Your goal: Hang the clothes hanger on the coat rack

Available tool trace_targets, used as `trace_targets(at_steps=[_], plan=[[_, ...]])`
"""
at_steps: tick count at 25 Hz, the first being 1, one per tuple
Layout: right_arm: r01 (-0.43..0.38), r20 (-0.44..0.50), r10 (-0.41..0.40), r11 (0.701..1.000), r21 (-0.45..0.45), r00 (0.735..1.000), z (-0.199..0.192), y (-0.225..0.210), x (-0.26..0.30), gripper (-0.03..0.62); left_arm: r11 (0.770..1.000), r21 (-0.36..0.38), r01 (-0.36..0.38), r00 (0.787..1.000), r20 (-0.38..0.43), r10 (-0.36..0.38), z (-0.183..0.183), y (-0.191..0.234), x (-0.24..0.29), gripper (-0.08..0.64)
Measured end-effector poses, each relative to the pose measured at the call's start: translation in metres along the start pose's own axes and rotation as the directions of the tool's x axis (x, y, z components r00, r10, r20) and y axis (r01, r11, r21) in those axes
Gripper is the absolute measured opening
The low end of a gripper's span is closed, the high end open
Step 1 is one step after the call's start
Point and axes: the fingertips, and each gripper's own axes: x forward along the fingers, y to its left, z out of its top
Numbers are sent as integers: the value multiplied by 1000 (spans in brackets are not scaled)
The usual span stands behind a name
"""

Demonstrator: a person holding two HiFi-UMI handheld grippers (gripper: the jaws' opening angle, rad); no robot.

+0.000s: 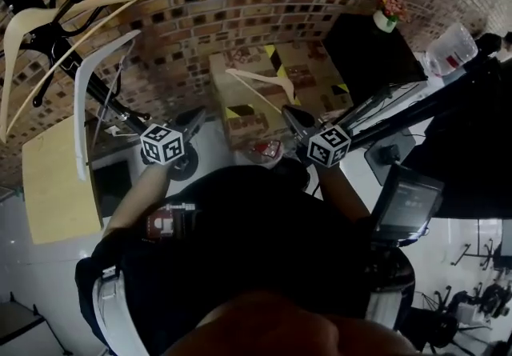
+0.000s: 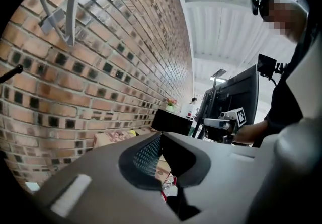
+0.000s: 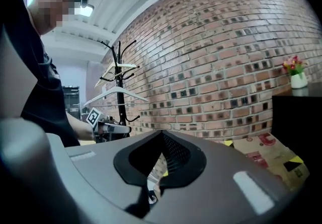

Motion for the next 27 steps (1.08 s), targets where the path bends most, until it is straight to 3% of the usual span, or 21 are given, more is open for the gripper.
trace_targets(at_steps=[5,27], plan=[[49,-9,-49,999,-18,999,0,-13,-6,12,1000,-5,1,1000,-18,-1,-4,0,1,2],[-2,-34,0,998,-57,999,0,-5,23,12,1000,5,-9,1000,6,9,7,15,-11,2]])
